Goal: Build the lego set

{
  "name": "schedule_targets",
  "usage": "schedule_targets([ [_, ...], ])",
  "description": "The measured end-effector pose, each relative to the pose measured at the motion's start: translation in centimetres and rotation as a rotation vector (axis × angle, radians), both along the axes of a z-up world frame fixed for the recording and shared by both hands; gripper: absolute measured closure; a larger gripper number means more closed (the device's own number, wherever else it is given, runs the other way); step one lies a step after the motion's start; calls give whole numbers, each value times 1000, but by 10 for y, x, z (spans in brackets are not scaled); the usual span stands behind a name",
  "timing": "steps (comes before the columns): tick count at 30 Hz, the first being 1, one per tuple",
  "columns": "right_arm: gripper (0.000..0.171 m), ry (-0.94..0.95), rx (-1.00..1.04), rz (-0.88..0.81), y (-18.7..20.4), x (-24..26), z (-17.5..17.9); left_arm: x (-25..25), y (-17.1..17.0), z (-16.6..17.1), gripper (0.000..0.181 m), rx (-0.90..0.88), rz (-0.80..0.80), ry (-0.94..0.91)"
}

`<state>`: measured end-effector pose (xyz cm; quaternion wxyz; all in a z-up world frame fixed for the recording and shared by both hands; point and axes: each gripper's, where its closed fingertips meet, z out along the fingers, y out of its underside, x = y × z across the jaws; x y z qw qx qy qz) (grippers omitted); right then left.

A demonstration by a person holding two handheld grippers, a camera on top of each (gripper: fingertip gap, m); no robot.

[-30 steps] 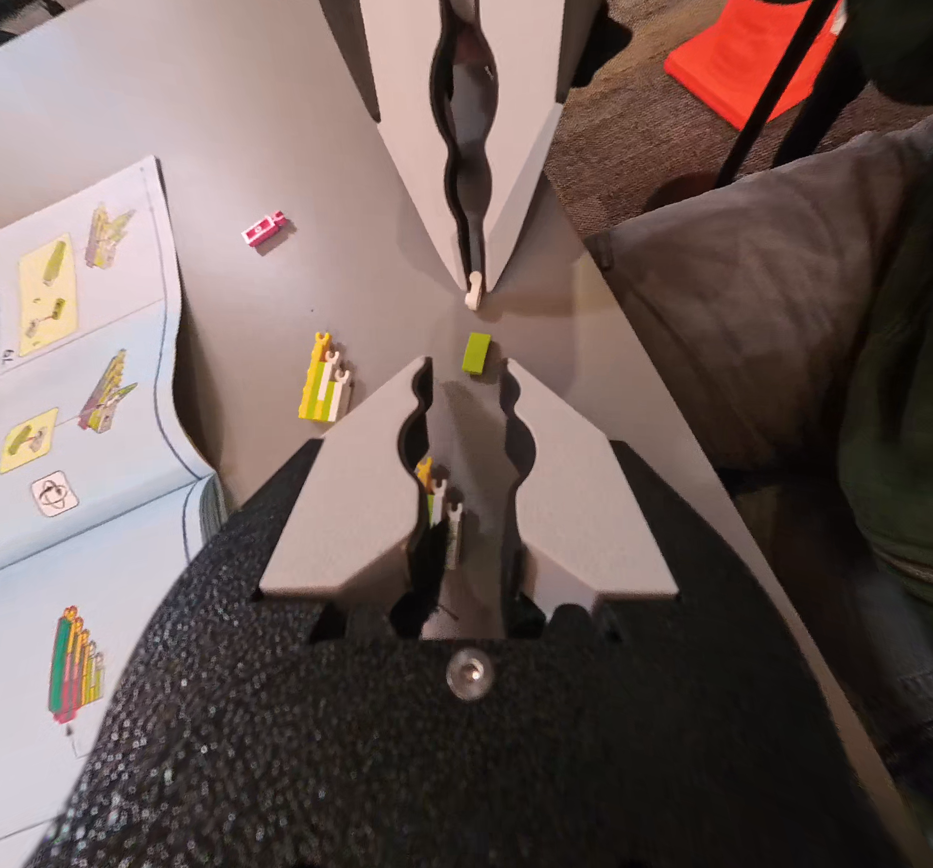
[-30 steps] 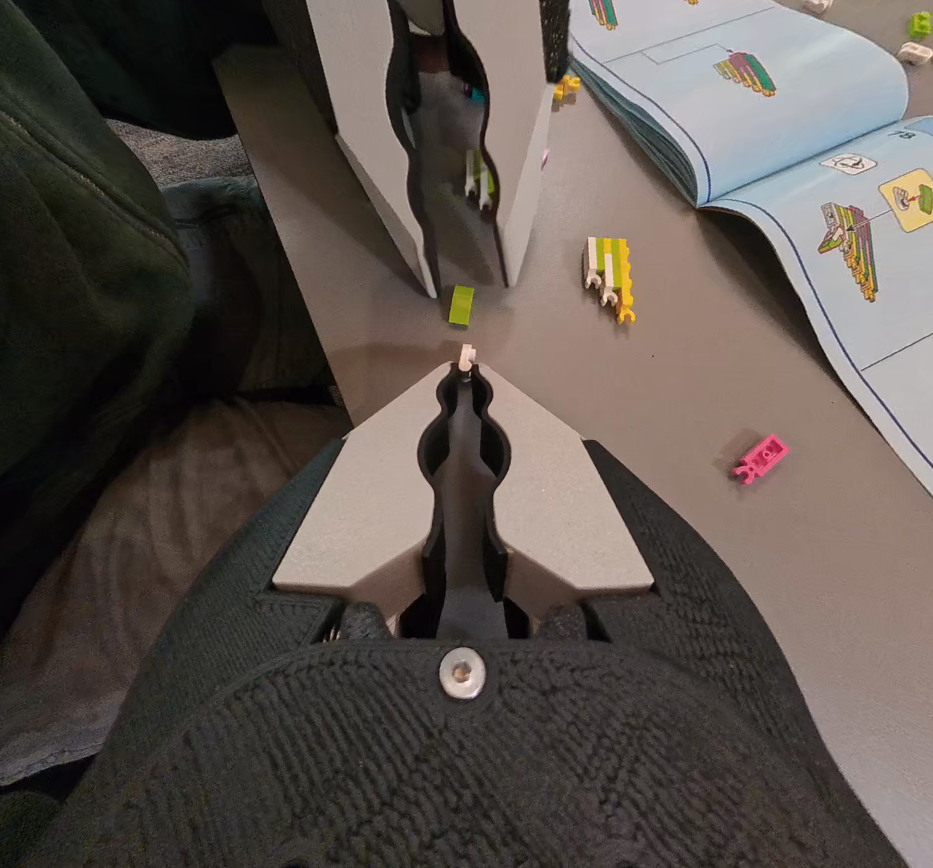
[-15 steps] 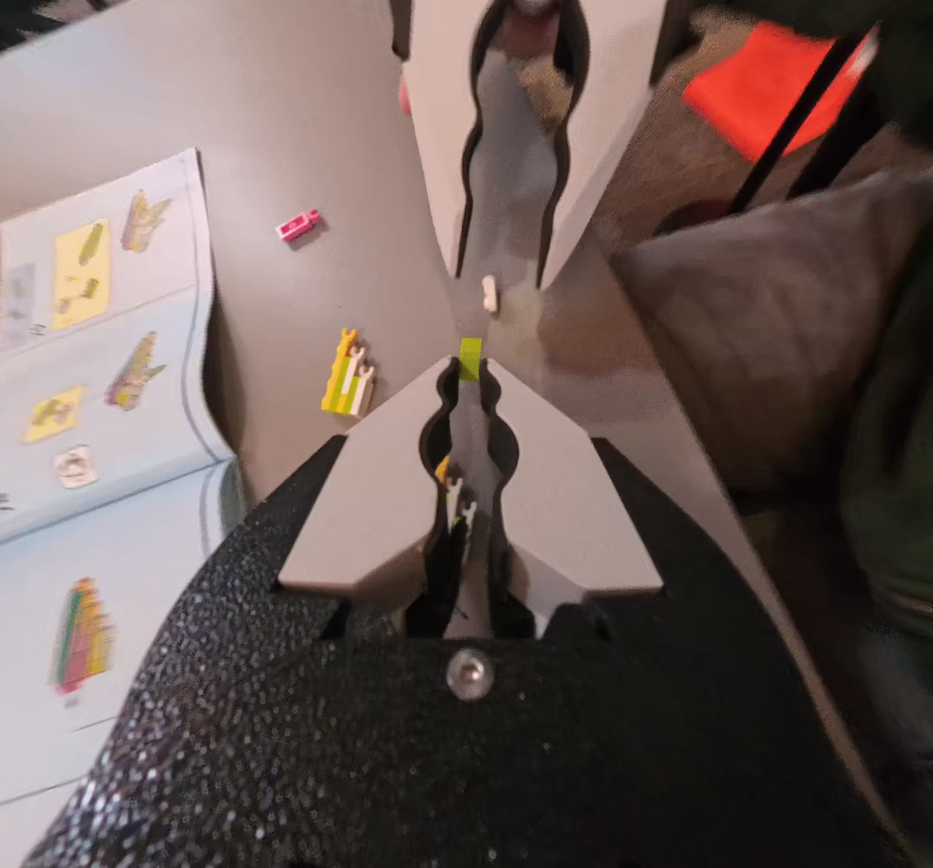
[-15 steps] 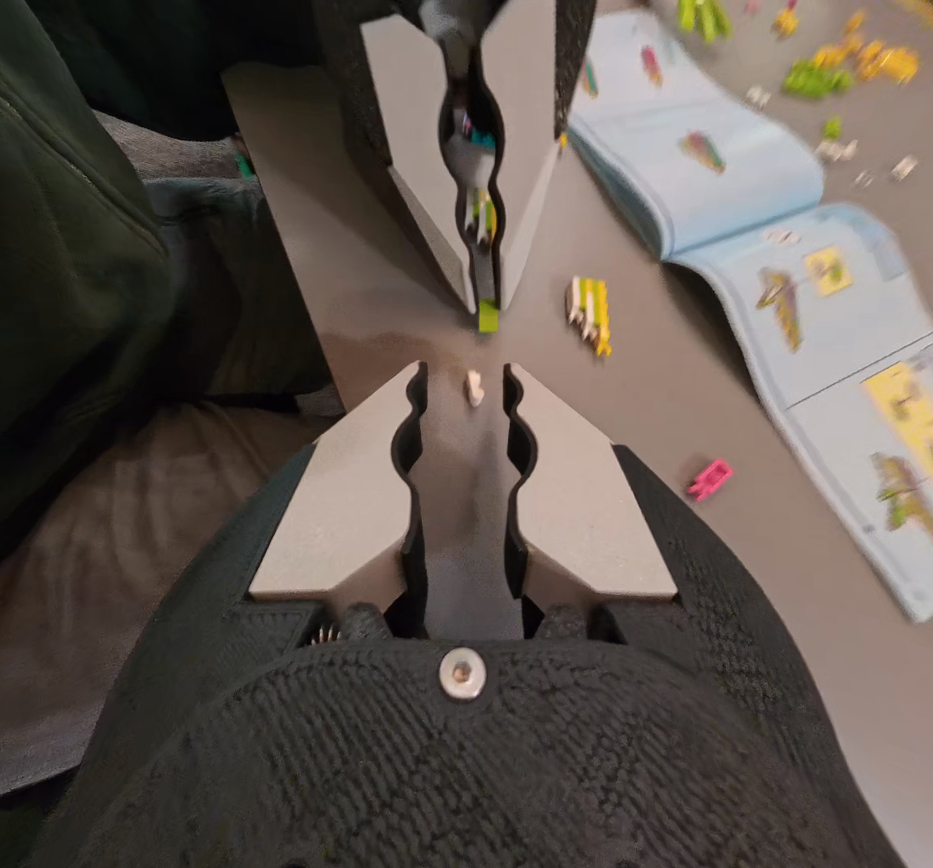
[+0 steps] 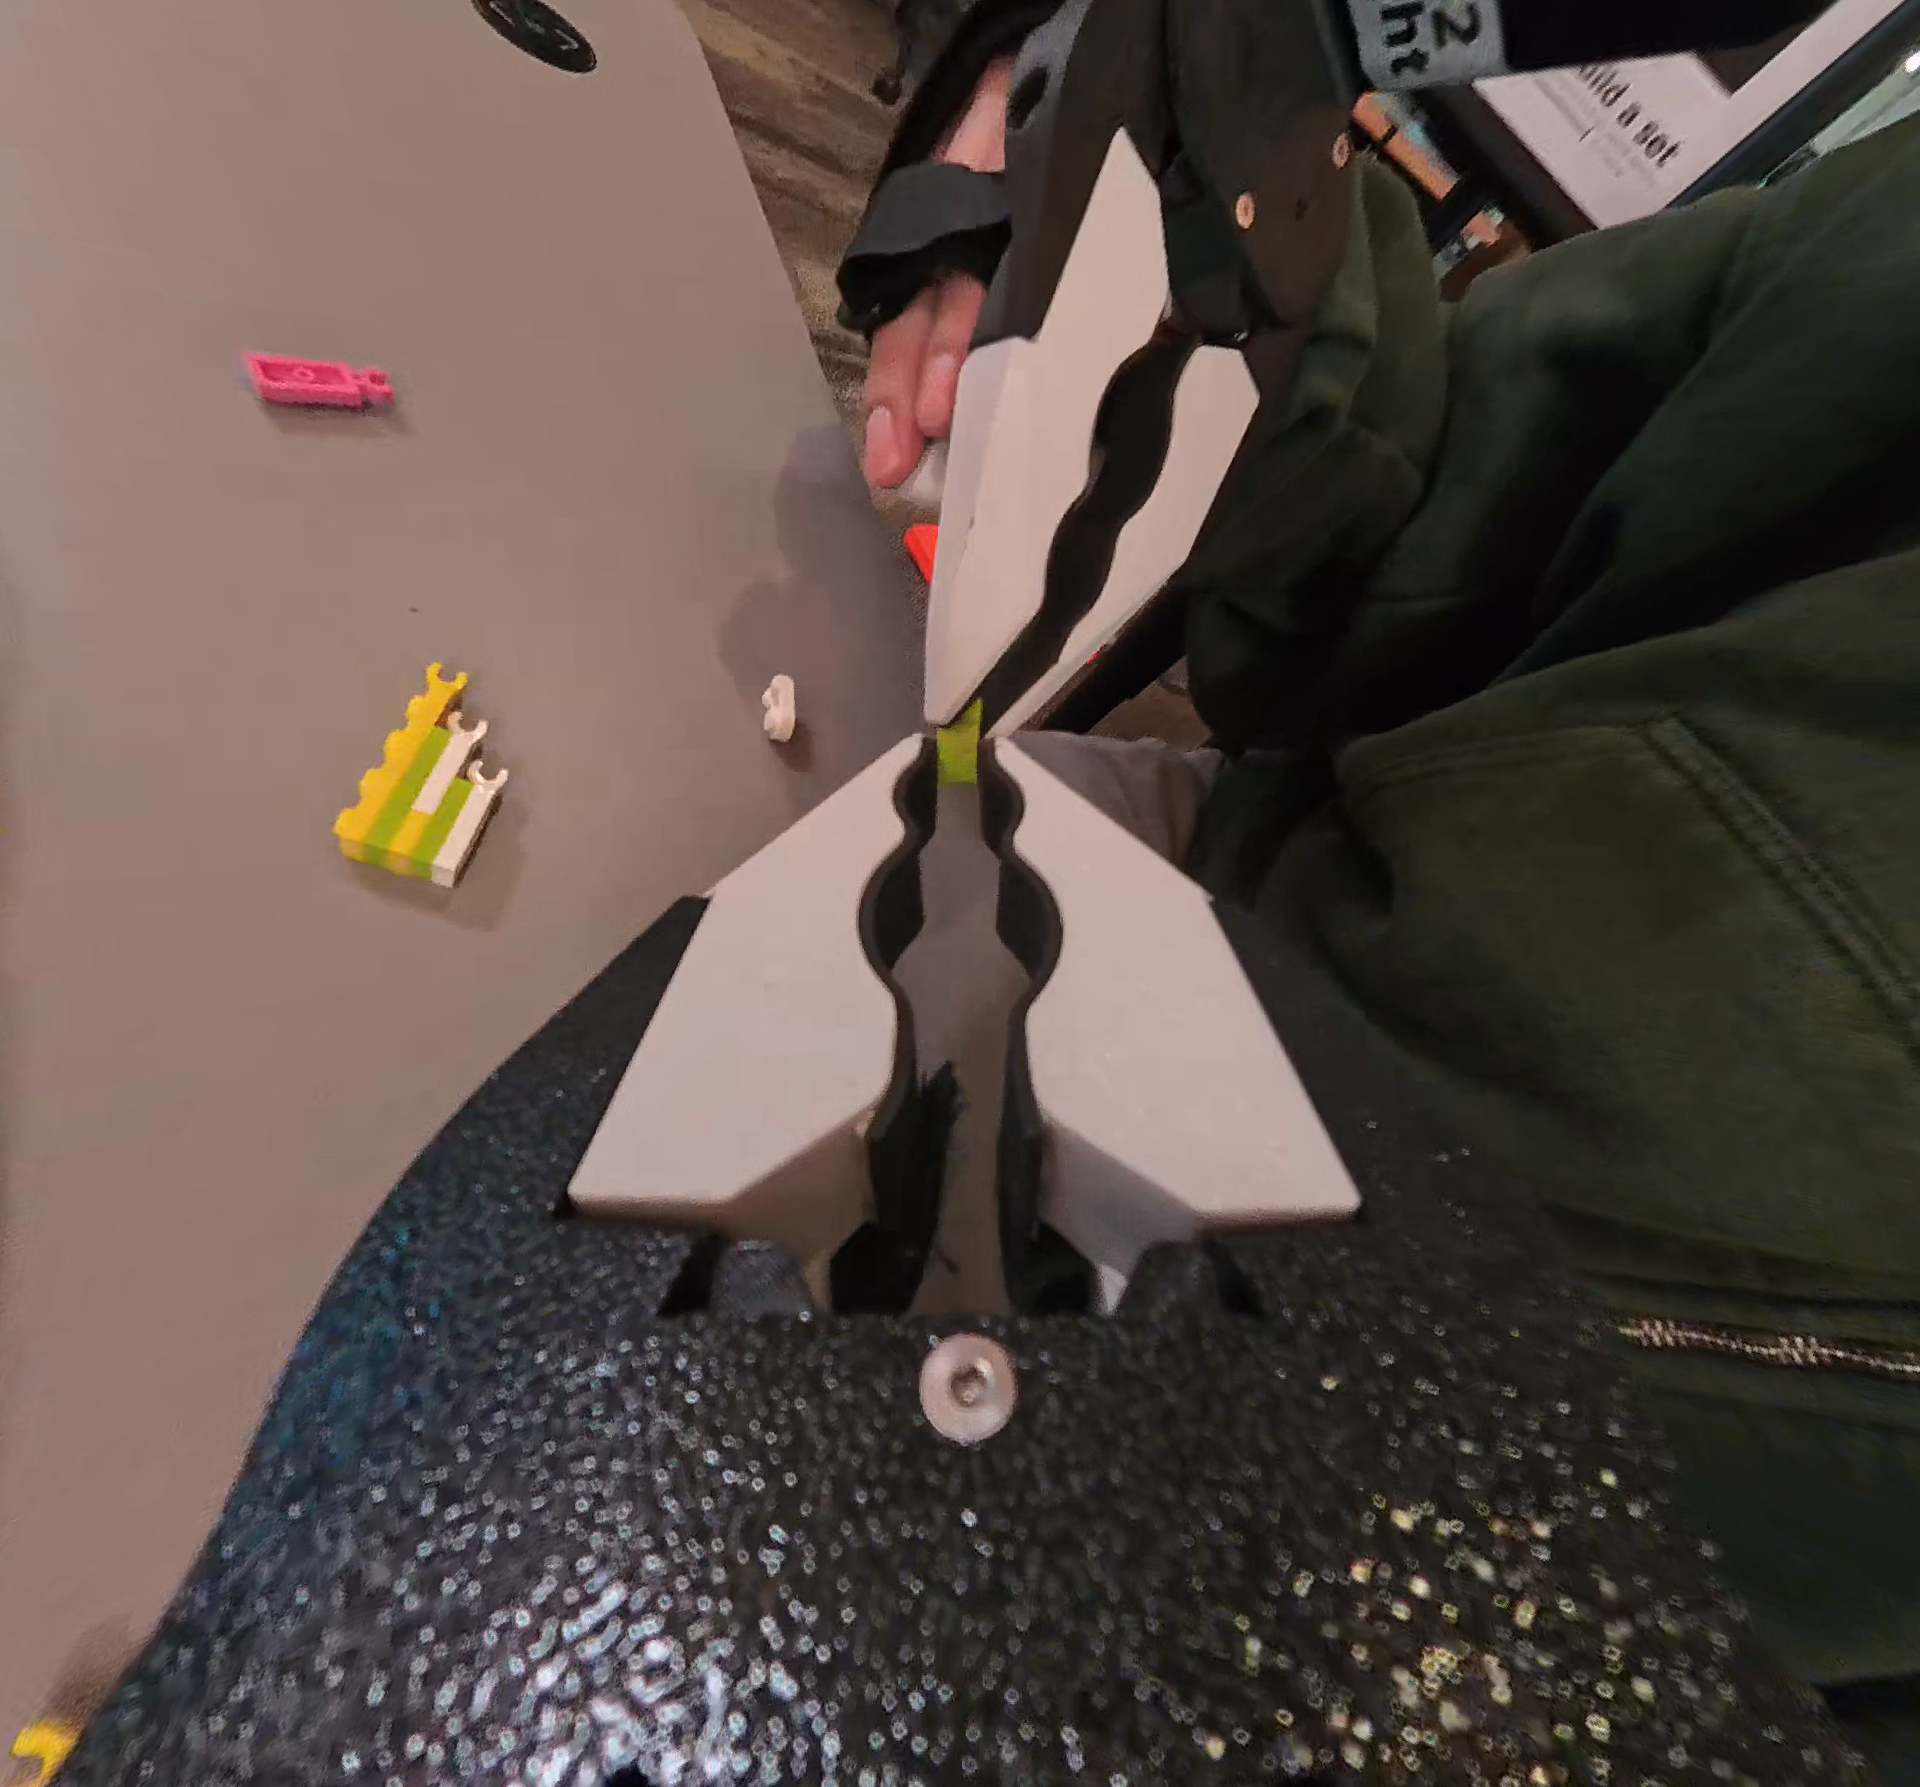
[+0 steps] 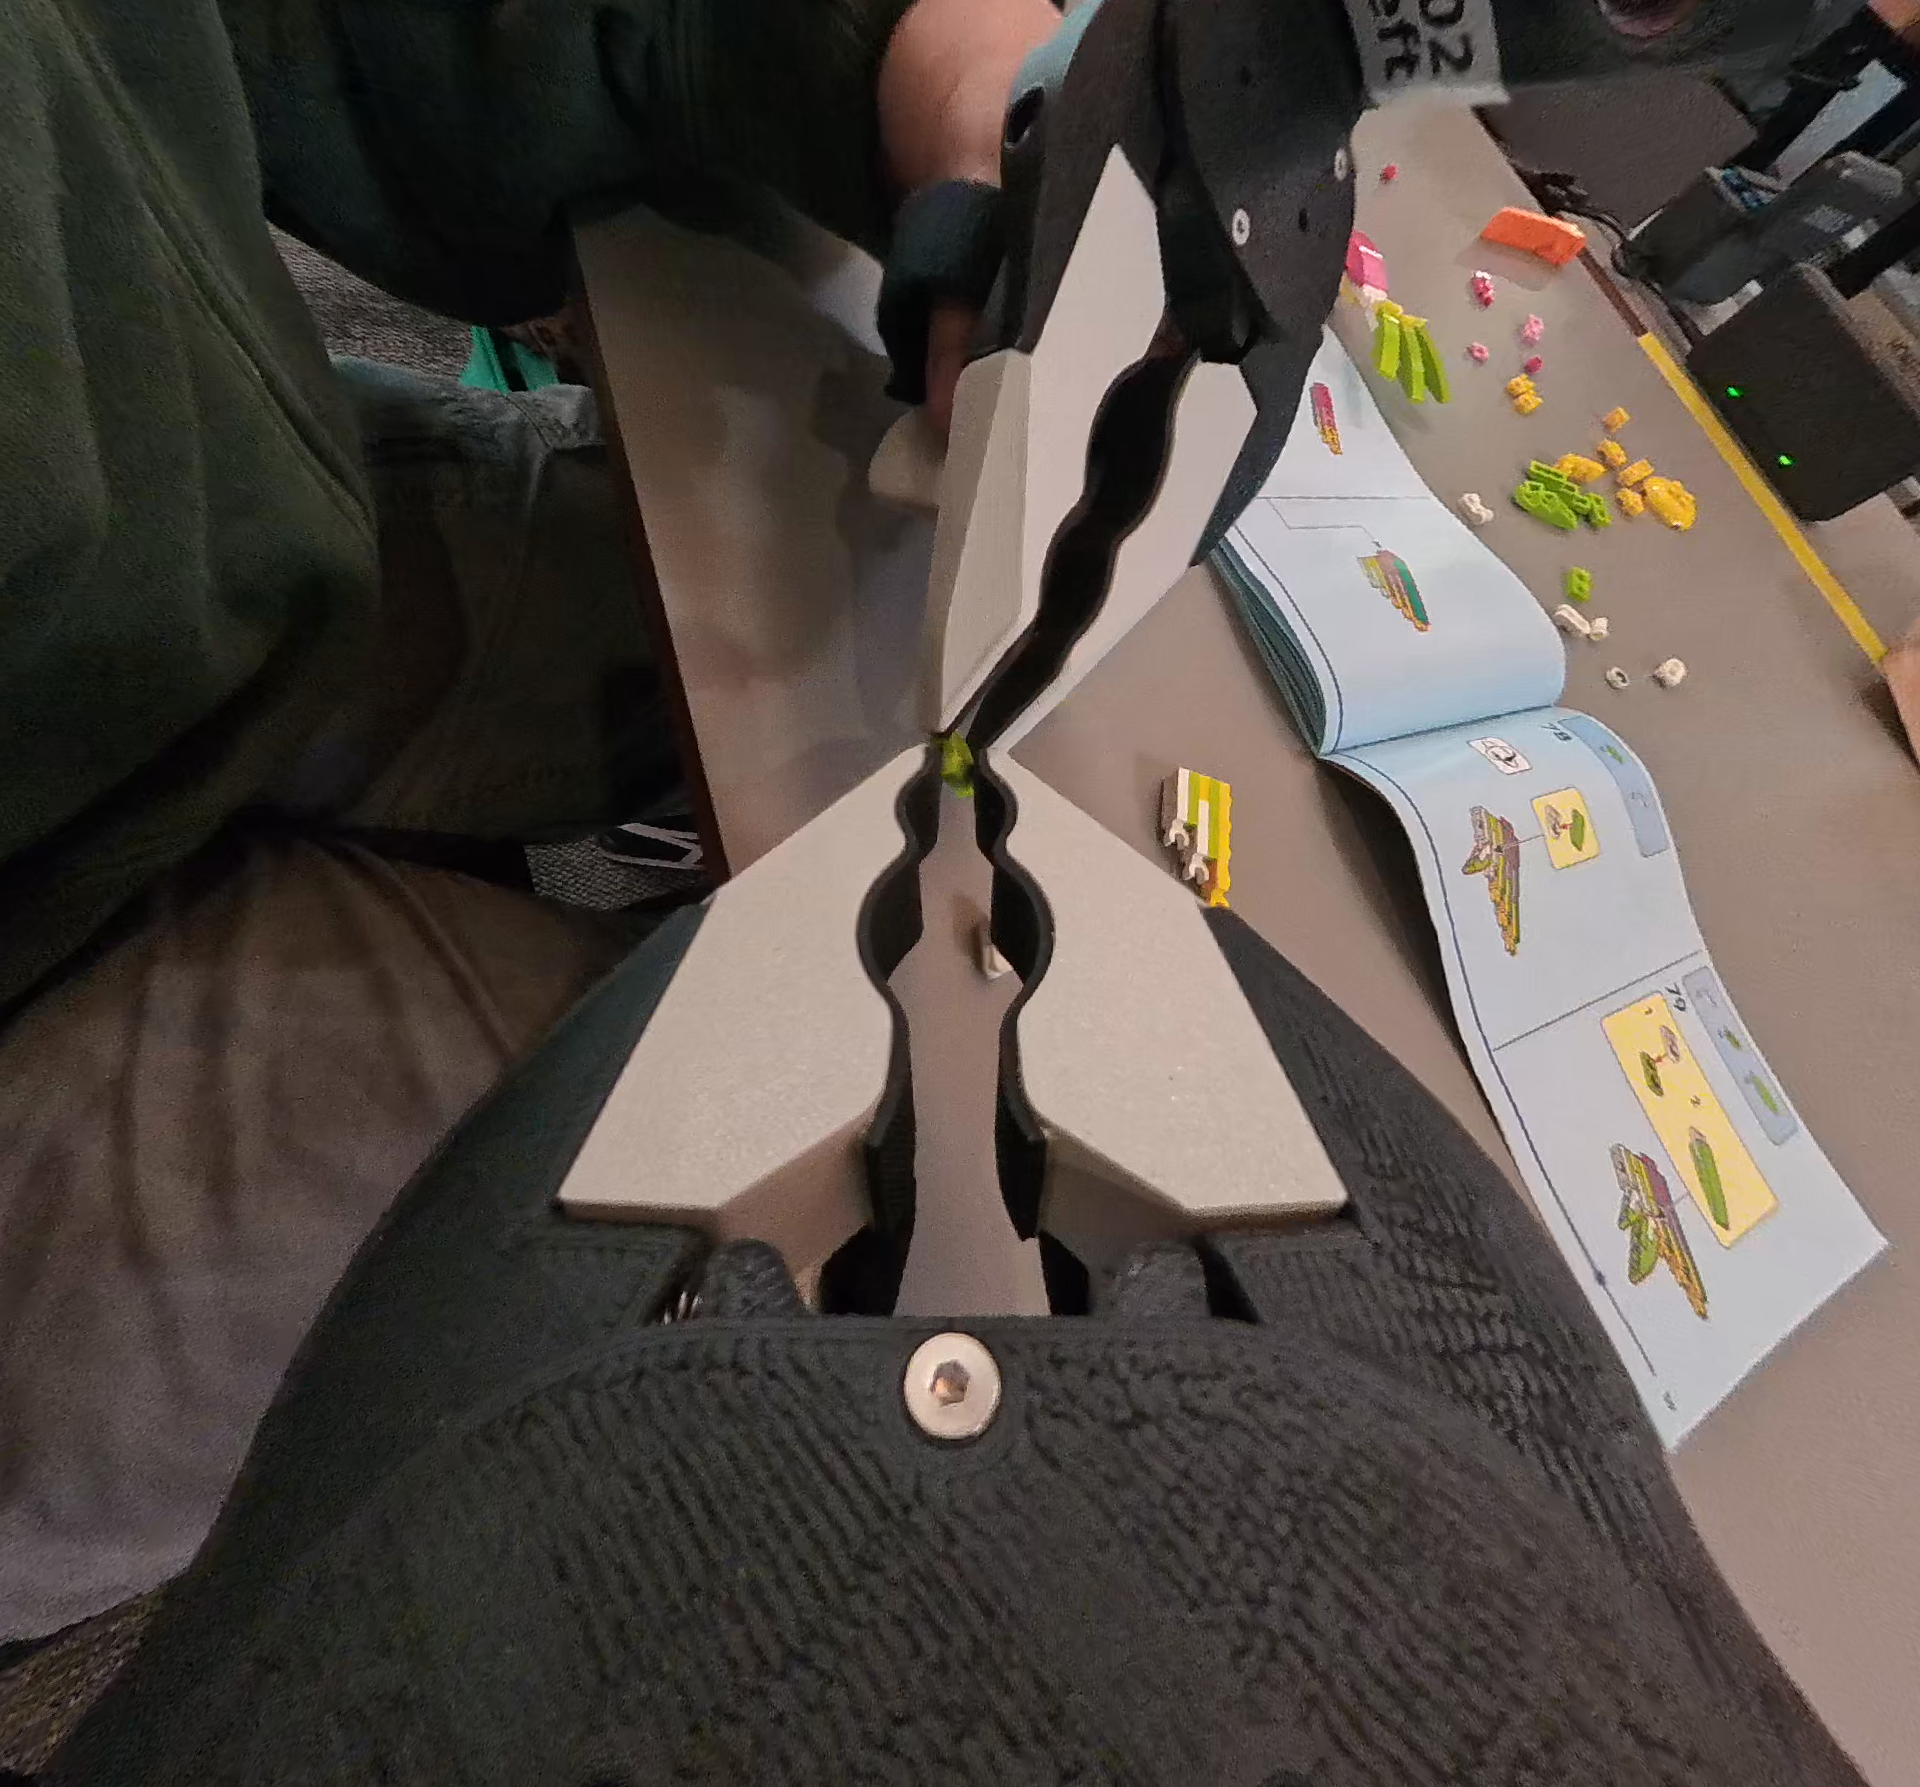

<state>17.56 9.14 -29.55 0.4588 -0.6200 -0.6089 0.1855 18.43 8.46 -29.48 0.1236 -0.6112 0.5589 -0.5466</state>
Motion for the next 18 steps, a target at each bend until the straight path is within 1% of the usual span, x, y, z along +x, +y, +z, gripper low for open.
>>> schedule_targets([
  [1, 167, 10, -6, -7, 1, 0, 2, 0, 1, 2, 175, -4, 4, -14],
  [2, 168, 25, -20, -13, 2, 1, 3, 0, 1, 4, 179, 1, -3, -32],
  [4, 170, 53, -54, -33, 4, 4, 3, -1, 6, 6, 170, 64, 9, -51],
  [6, 170, 66, -84, -53, 8, 9, 2, -1, 10, 6, 167, 205, 9, -87],
  [10, 170, 114, -125, -62, 10, 9, 5, 3, 13, 11, 172, 560, 19, -178],
  [12, 170, 129, -135, -64, 10, 9, 7, 5, 14, 10, 174, 677, 22, -191],
  [14, 170, 139, -143, -67, 10, 10, 7, 6, 12, 8, 177, 711, 16, -199],
  [18, 170, 169, -161, -69, 11, 9, 9, 6, 12, 4, 174, 708, 15, -180],
])
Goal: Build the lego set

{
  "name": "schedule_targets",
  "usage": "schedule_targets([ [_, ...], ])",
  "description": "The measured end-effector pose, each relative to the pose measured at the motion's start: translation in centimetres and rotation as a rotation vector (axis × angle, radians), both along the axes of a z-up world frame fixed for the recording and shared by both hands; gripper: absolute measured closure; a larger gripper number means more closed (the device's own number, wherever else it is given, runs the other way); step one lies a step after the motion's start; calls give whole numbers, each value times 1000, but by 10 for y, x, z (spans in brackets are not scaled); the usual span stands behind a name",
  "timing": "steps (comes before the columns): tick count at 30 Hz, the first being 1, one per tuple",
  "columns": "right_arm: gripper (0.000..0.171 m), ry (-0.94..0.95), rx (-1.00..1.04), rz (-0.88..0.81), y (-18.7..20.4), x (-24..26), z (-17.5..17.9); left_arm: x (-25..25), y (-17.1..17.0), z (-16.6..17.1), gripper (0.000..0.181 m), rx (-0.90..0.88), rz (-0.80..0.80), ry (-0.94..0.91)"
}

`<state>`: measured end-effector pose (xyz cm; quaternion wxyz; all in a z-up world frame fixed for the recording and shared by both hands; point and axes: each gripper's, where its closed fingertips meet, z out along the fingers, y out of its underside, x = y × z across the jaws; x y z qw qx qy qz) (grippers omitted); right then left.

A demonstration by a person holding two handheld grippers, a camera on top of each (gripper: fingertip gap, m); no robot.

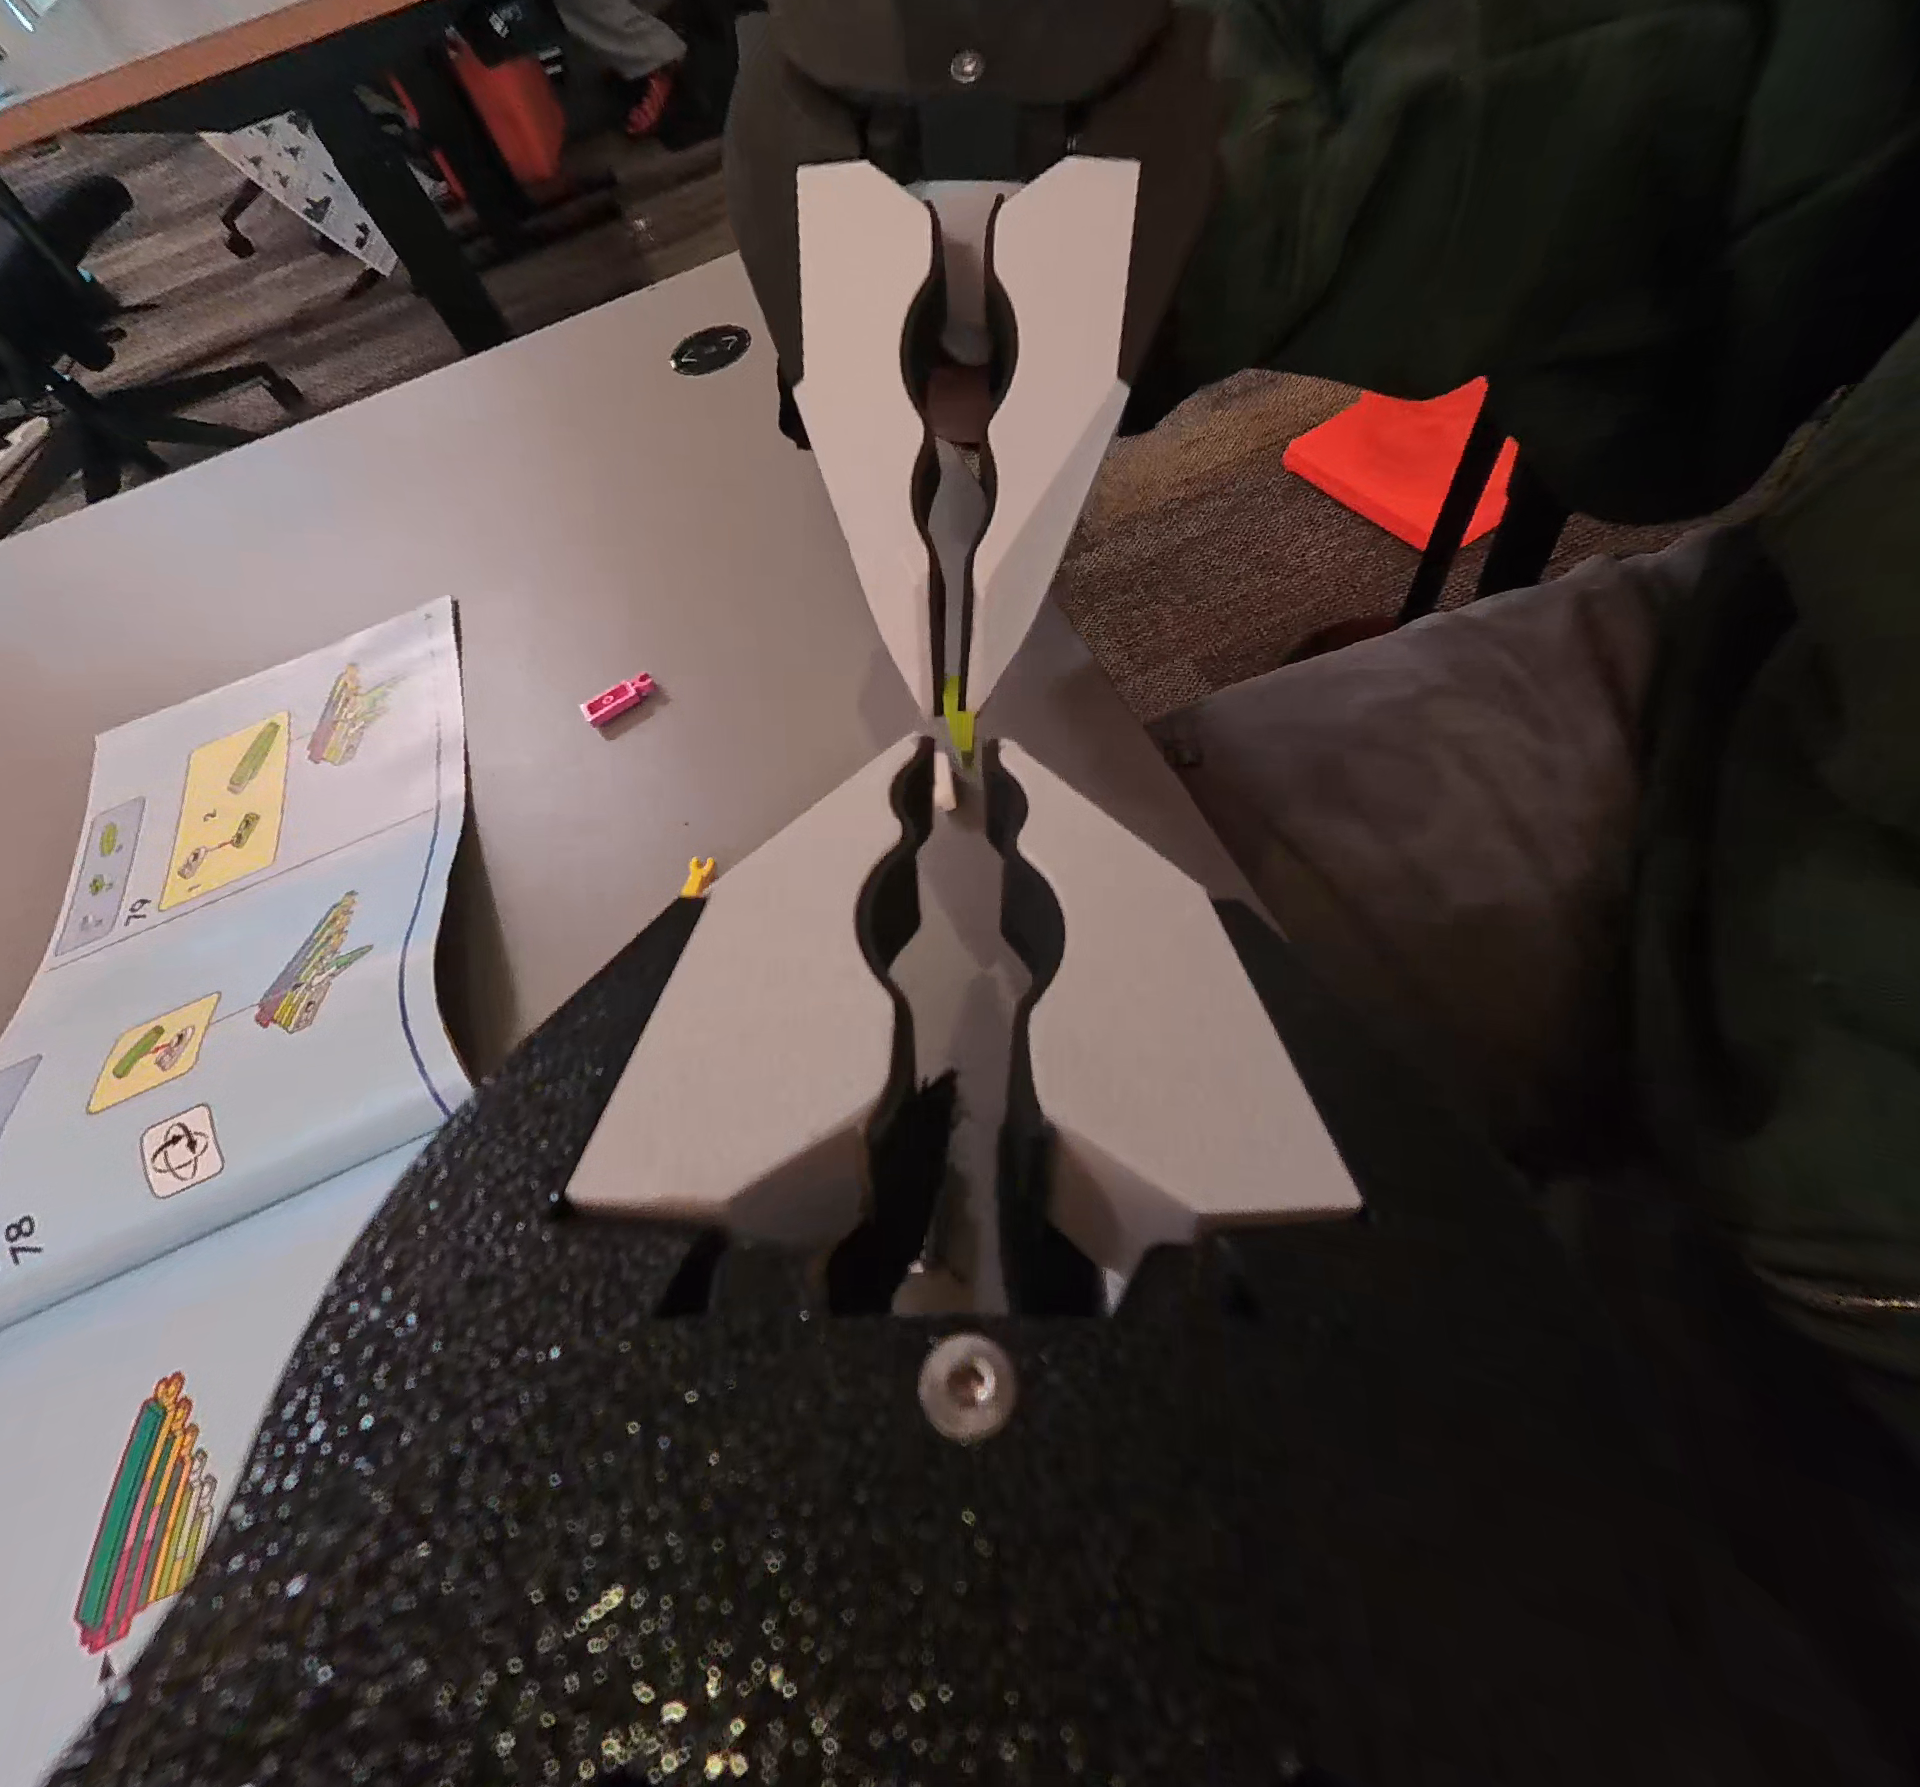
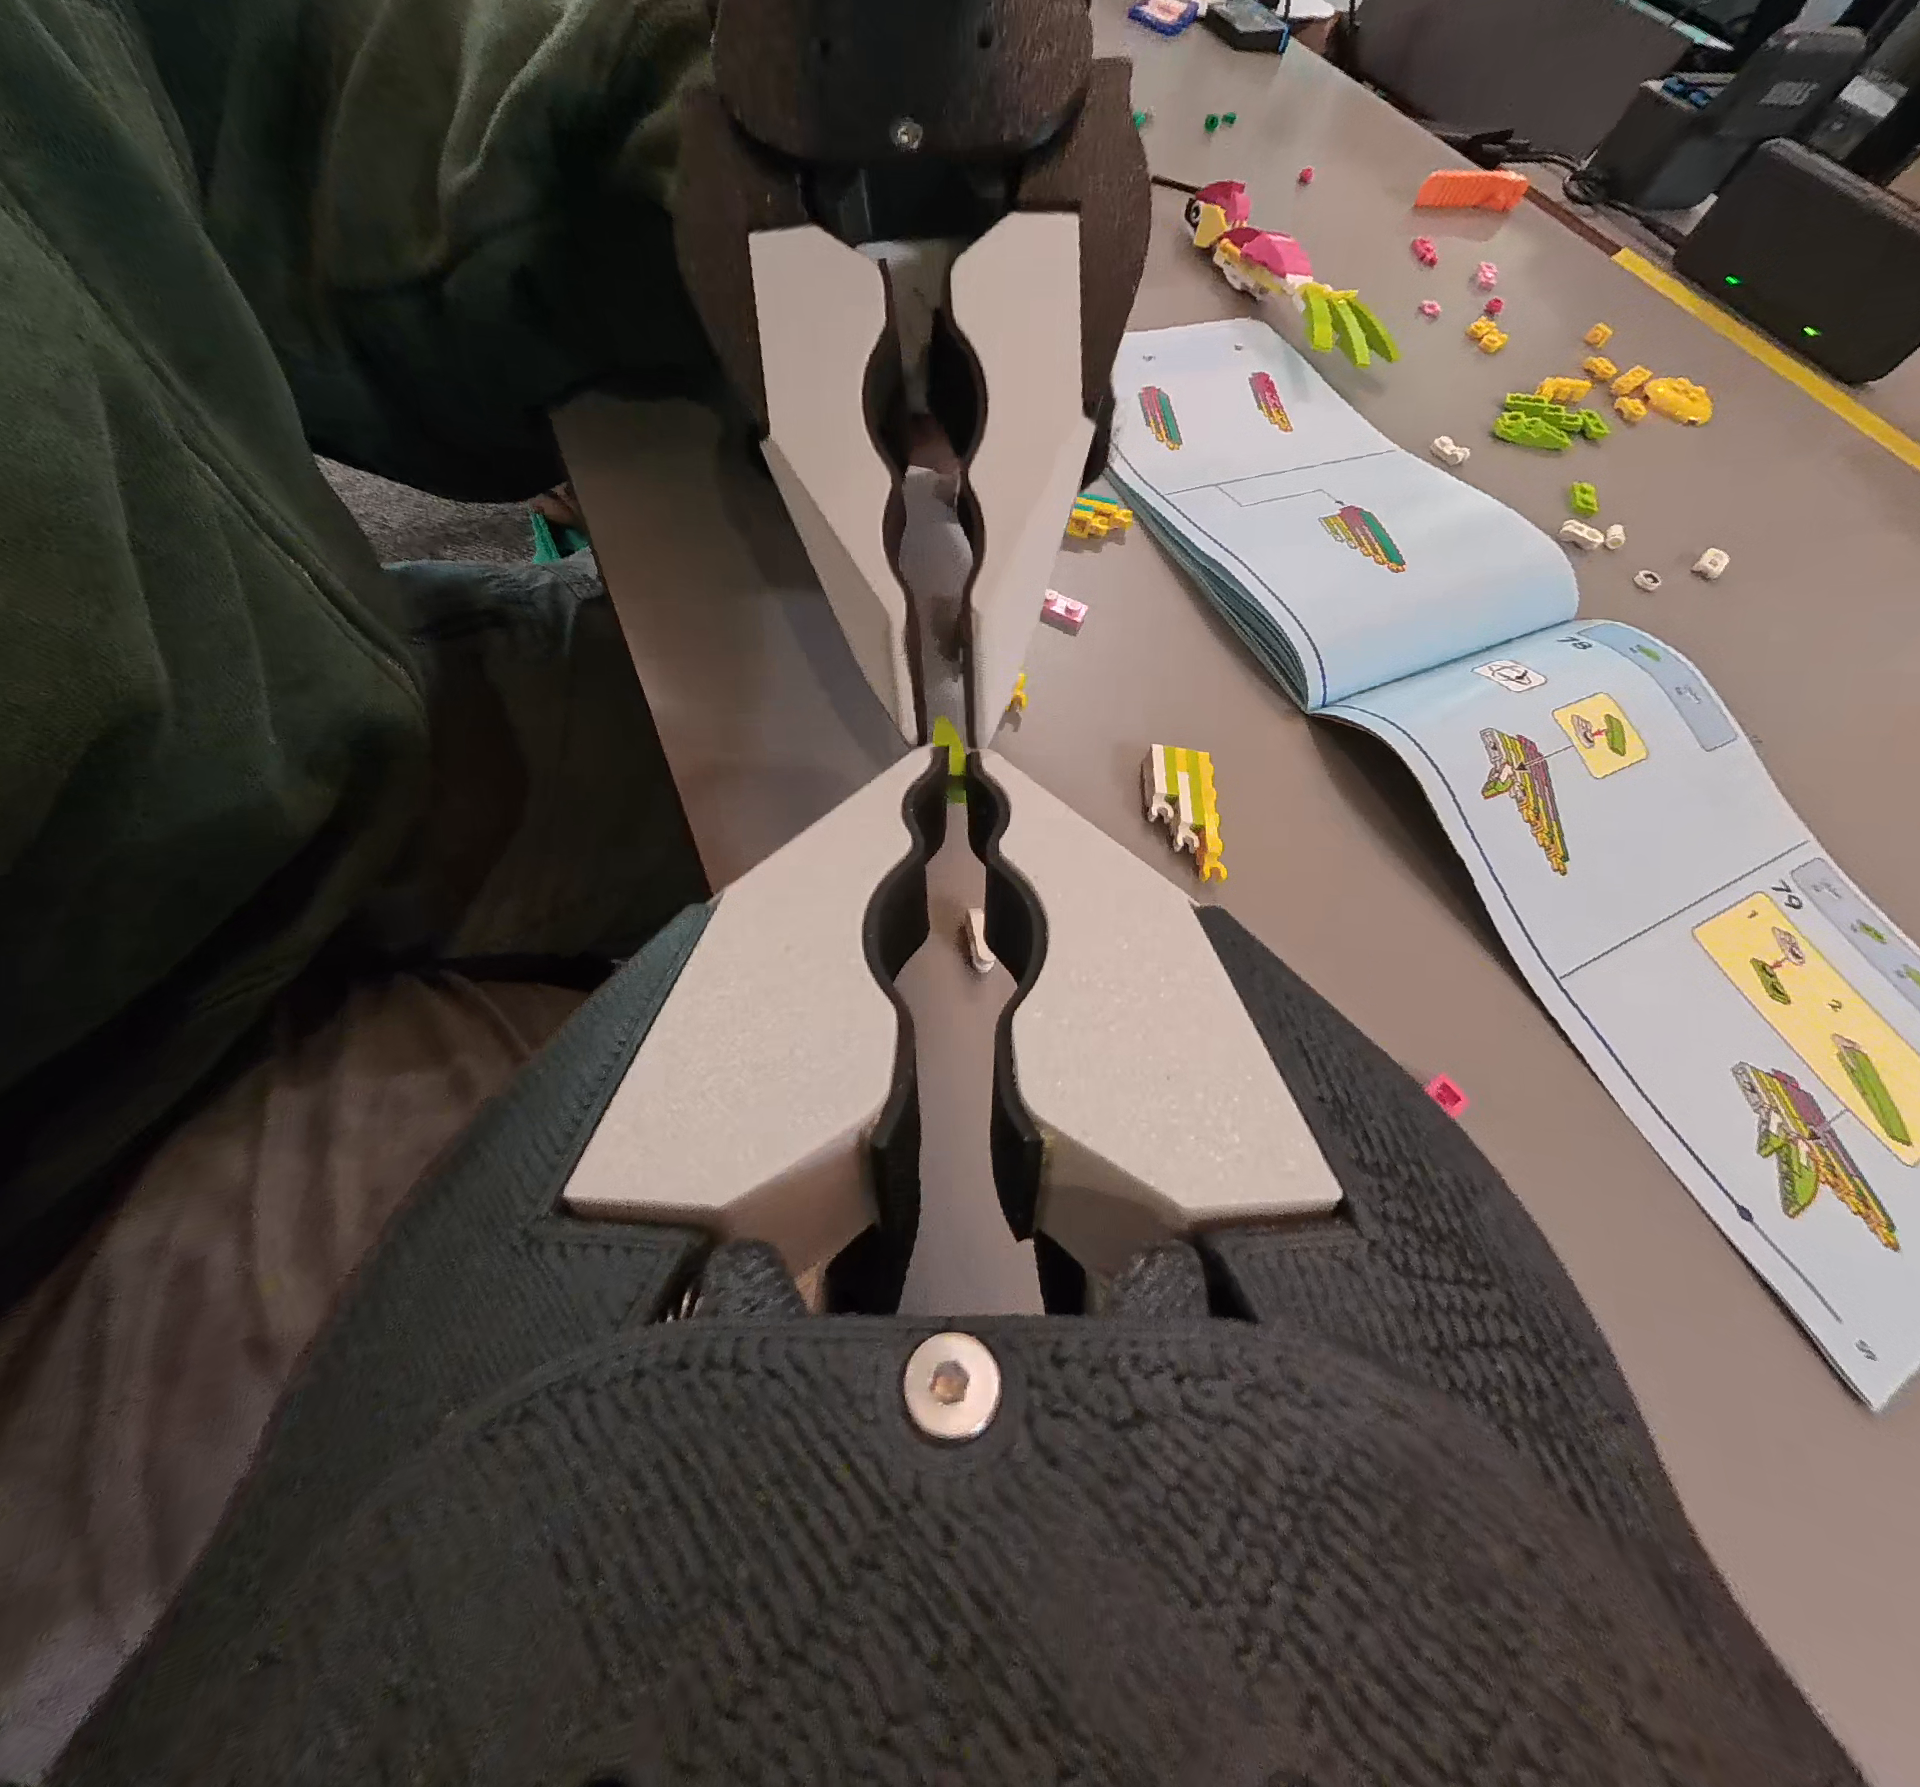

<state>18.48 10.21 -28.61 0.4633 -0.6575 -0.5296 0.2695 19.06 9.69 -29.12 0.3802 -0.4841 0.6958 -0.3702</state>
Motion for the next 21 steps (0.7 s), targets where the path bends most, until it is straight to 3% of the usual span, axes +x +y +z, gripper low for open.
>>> schedule_targets([
  [7, 168, 16, -27, -9, 2, 2, -2, 2, 6, -4, 181, -5, 67, 46],
  [10, 143, -2, -70, -5, 2, 8, -6, 1, 9, -17, 181, -31, 111, 136],
  [12, 138, -56, -97, 3, 4, 15, -16, 1, 10, -29, 181, -35, 139, 201],
  [21, 141, -180, -166, 78, 4, 18, -44, 7, 18, -42, 181, -62, 222, 250],
])
